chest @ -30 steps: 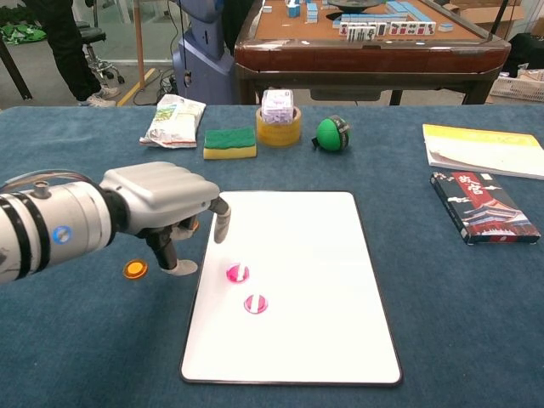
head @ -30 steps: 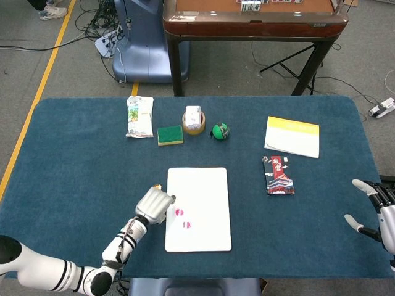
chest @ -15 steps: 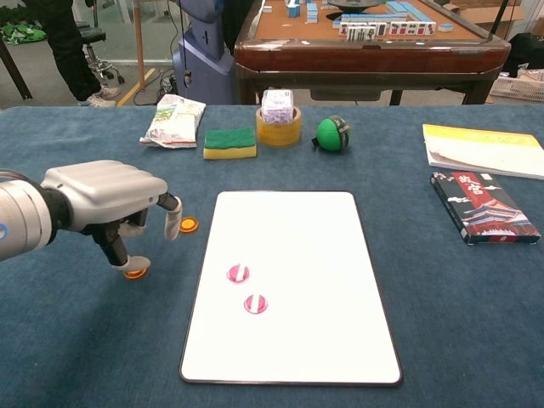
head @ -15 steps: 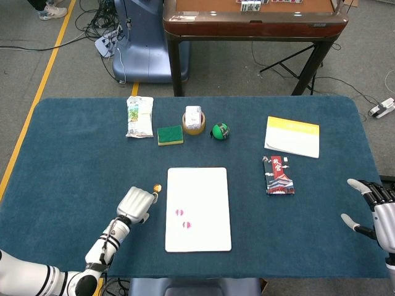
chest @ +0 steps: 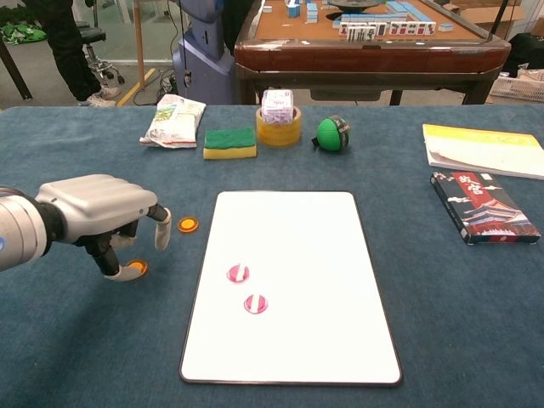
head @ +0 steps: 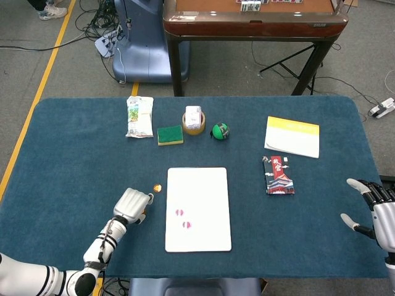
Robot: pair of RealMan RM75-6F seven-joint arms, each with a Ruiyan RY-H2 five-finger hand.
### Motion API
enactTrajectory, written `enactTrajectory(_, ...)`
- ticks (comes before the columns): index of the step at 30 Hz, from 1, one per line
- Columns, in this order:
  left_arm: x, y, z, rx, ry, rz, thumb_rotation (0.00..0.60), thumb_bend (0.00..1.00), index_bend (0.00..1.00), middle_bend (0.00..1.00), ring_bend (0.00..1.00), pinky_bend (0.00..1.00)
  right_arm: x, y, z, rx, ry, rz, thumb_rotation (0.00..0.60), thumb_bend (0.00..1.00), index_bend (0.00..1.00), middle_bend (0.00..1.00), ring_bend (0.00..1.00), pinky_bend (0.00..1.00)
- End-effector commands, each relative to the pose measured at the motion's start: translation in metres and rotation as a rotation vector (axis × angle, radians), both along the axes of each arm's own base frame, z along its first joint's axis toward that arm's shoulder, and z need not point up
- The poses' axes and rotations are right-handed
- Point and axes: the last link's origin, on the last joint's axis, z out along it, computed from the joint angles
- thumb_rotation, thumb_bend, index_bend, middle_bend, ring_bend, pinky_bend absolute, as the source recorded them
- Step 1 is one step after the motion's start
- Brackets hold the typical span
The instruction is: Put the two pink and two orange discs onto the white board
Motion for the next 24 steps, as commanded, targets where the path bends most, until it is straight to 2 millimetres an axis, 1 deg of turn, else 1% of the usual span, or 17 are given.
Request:
enactTrajectory(1, -0.004, 0.000, -0.001, -0.002, -0.004, 0.014, 0.600, 0.30, 0.50, 1.00, 1.00, 1.00, 0.000, 0.000, 0.000, 0.001, 0.001, -0.001, 0.600, 0.02, 0.24, 0.29, 0.25, 0.32)
enactTrajectory(10, -0.011, 0.000, 0.003, 0.009, -0.003, 0.024, 0.600, 0.30, 0.51, 1.00, 1.00, 1.00, 0.001, -0.001, -0.003, 0.011, 0.007, -0.004, 0.600, 0.02, 0.24, 0.29, 0.25, 0.32)
enactTrajectory(24, -0.020, 0.002, -0.001, 0.000, 0.005, 0.046, 0.600, 0.30, 0.53, 1.00, 1.00, 1.00, 0.001, -0.002, -0.004, 0.013, 0.009, -0.008, 0.600, 0.02, 0.24, 0.29, 0.25, 0.32)
